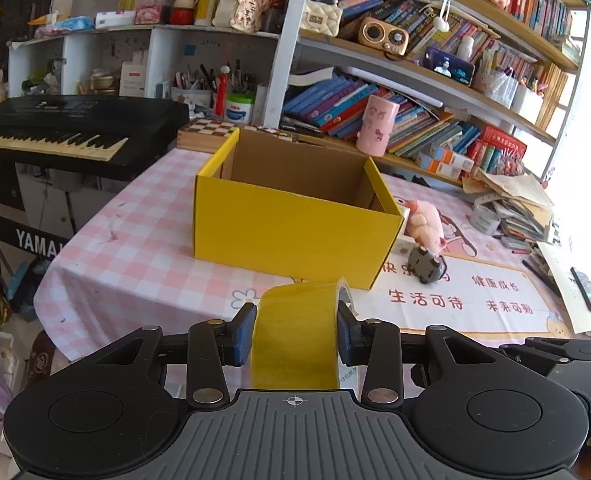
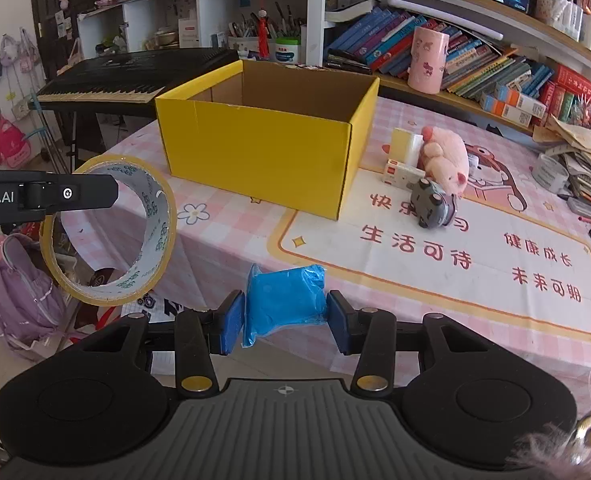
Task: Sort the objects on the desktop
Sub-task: 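Carry the tape roll and blue block over the yellow box with both tools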
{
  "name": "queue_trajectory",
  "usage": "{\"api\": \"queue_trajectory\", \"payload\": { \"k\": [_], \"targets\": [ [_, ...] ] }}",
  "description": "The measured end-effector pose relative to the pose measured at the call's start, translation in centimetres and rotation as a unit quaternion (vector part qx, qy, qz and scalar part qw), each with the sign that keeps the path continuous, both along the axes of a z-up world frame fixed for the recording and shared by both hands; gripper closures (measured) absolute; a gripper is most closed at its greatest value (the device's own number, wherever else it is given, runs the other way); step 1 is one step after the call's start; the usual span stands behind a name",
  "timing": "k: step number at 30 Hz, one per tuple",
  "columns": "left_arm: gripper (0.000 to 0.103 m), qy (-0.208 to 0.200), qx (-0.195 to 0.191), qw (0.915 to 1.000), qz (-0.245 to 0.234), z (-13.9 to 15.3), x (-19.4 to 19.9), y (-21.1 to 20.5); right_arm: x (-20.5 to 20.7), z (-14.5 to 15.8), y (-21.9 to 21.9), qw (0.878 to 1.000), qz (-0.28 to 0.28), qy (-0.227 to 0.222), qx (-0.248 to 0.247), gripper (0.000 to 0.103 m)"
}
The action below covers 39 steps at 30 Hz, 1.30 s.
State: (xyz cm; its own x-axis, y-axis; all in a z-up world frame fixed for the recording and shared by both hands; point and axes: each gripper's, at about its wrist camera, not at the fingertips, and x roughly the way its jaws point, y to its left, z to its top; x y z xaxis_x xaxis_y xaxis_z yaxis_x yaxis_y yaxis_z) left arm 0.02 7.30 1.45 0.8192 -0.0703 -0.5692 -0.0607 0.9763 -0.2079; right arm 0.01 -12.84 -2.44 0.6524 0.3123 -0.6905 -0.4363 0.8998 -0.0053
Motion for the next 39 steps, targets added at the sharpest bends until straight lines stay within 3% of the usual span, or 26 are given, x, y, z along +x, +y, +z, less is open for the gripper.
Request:
{"api": "queue_trajectory", "payload": {
  "k": [14,26,39],
  "targets": [
    [0.064,-0.001,-0.001,0.9998,0.021,-0.1,0.1,1.5,1.1,0.0,2.4,0.999,0.037,-0.001,-0.009,0.061],
    [0.064,0.013,-0.013,0.9998,-0.006,-0.8,2.6,0.2,2.0,-0.6,2.2,0.998,0.059,0.01,-0.037,0.061],
    [0.064,-0.059,0.003,0.9981,-0.015,2.3,5.9,-1.1,7.5,2.4,1.7,0.998,0.062,-0.013,-0.004,0.061]
  ]
}}
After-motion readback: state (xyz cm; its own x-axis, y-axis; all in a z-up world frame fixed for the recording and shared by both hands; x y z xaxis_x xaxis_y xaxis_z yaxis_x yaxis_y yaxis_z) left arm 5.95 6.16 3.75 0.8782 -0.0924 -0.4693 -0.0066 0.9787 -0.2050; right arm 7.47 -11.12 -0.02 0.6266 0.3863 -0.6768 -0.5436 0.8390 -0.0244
